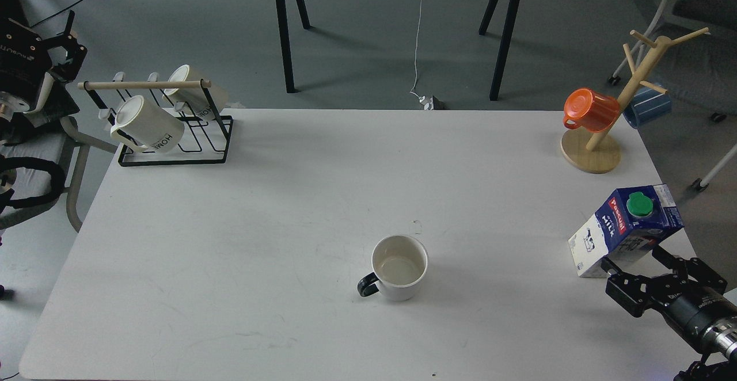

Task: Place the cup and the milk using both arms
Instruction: 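Reach the right gripper to the milk carton, then grasp the milk carton and slide it beside the white mug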

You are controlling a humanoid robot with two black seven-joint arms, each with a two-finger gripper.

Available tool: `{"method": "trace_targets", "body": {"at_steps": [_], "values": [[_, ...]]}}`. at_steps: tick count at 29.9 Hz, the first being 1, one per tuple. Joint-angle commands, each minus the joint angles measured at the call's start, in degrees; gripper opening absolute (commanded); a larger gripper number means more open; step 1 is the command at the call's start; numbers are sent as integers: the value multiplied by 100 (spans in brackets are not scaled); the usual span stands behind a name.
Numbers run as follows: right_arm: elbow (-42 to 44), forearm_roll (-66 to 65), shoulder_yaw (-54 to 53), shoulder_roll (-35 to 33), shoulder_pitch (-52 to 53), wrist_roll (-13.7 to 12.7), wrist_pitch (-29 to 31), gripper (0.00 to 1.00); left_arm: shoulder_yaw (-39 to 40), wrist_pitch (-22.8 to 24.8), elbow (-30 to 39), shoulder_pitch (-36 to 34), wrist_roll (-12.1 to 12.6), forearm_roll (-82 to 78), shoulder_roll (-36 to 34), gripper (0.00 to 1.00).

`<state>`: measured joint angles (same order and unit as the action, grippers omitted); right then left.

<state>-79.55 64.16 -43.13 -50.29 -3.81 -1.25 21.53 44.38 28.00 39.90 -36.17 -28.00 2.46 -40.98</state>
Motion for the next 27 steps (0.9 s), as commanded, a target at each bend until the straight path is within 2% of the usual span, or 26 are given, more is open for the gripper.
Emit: {"method": "trace_targets", "body": {"at_steps": [1, 10, 18, 23, 25, 27], "values": [[1, 0, -98, 19, 3, 2, 0, 99, 0, 0, 0, 13, 0, 0, 11, 100], [115, 0, -125, 63, 178, 2, -70, 99, 0, 0, 0, 49, 0, 0, 19, 100], [361, -17, -90, 406, 372, 2, -106, 99, 0, 0, 0, 66, 0, 0, 19, 100], [387, -17, -99, 511, 407, 2, -194, 94, 0, 0, 0, 127, 0, 0, 19, 100], [431, -96, -99, 538, 416, 2, -194, 85, 0, 0, 0, 154, 0, 0, 19, 100], [431, -254, -116, 564, 416, 2, -185, 68, 0, 0, 0, 163, 0, 0, 19, 100]]}}
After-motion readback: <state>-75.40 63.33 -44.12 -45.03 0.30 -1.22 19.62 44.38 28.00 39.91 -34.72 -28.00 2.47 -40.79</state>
